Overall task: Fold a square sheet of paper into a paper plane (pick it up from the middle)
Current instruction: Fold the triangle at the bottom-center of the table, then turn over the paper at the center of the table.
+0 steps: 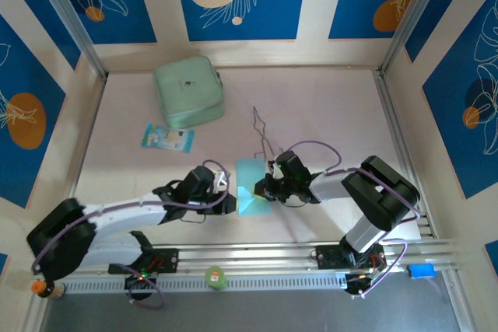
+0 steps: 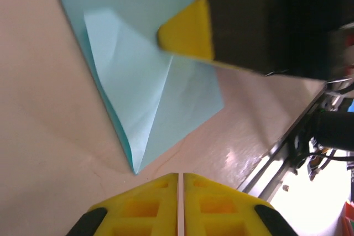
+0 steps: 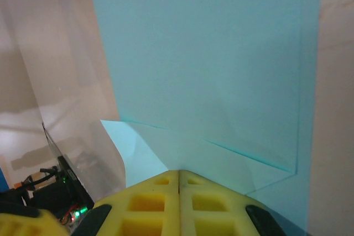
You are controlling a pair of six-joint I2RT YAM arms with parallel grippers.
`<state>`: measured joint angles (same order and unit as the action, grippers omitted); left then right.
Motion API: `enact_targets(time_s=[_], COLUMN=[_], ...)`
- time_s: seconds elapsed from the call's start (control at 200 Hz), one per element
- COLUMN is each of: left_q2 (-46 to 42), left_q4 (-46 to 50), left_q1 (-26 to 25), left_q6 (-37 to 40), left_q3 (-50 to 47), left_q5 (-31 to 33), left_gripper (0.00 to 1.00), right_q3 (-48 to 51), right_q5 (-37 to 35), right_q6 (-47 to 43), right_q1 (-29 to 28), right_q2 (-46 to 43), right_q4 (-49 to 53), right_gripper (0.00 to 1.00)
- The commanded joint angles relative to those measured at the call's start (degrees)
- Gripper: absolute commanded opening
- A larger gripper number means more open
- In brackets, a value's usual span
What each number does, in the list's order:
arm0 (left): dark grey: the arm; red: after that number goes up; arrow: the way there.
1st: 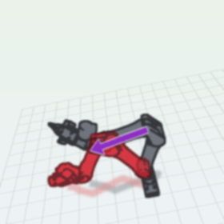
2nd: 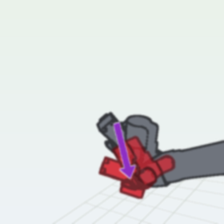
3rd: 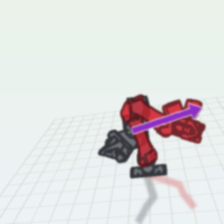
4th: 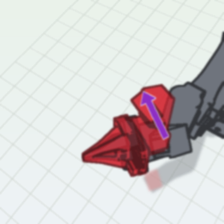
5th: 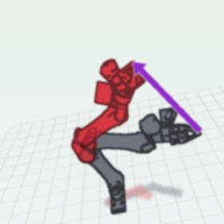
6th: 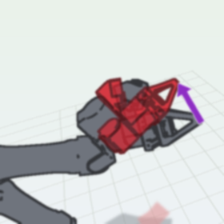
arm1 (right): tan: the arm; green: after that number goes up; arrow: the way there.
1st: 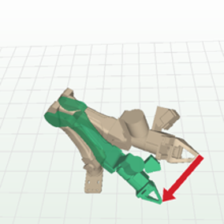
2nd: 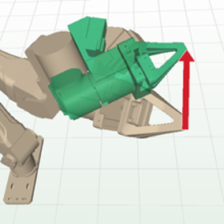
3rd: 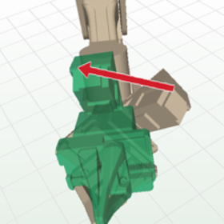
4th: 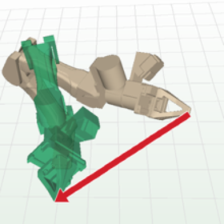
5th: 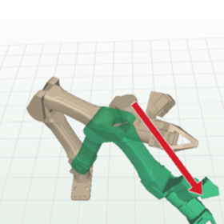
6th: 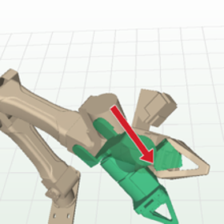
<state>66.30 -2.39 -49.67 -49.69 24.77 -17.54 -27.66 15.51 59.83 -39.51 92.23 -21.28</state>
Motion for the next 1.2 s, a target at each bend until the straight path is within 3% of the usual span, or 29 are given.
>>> enact_targets(time_s=[0.0, 0.125, 0.27, 0.44, 0.585, 0.715, 0.89, 1.19], left_q2=[-5.3, -6.62, -0.25, 7.0, 13.72, 20.02, 26.91, 28.78], left_q4=[9.27, 9.4, 6.49, 1.77, 0.63, 2.04, 4.42, -7.56], left_q1=[1.04, 2.67, 3.11, 3.12, 3.43, 3.58, 4.1, 4.17], left_q6=[0.27, 1.34, 2.61, 3.32, 7.03, 9.28, 11.19, 6.27], left_q3=[1.65, 2.45, 5.05, 7.75, 12.53, 17.1, 19.54, 11.08], left_q5=[7.34, 5.84, 1.57, -0.92, -5.42, -7.36, -7.12, -8.32], left_gripper=[0.12, 0.15, 0.14, 0.12, 0.12, 0.1, 0.07, 0.08], right_q3=[-2.15, -3.98, -6.12, -4.06, 2.21, 5.94, 6.42, 8.32], right_q5=[3.71, 4.98, 5.7, -3.35, -8.71, -6.74, -3.21, -2.56], right_q6=[-4.4, -6.12, -7.01, -5.95, -1.97, -1.47, -1.71, 4.85], right_q1=[-1.85, -3.37, -3.55, -2.5, 1.72, 5.49, 6.02, -0.05], right_q2=[0.64, 1.7, 2.56, -6.28, -16.81, -25.44, -31.78, -32.21], right_q4=[3.13, 3.78, 4.67, 12.23, 16.45, 20.13, 25.19, 24.34], right_gripper=[0.05, 0.05, 0.06, 0.07, 0.09, 0.11, 0.17, 0.31])
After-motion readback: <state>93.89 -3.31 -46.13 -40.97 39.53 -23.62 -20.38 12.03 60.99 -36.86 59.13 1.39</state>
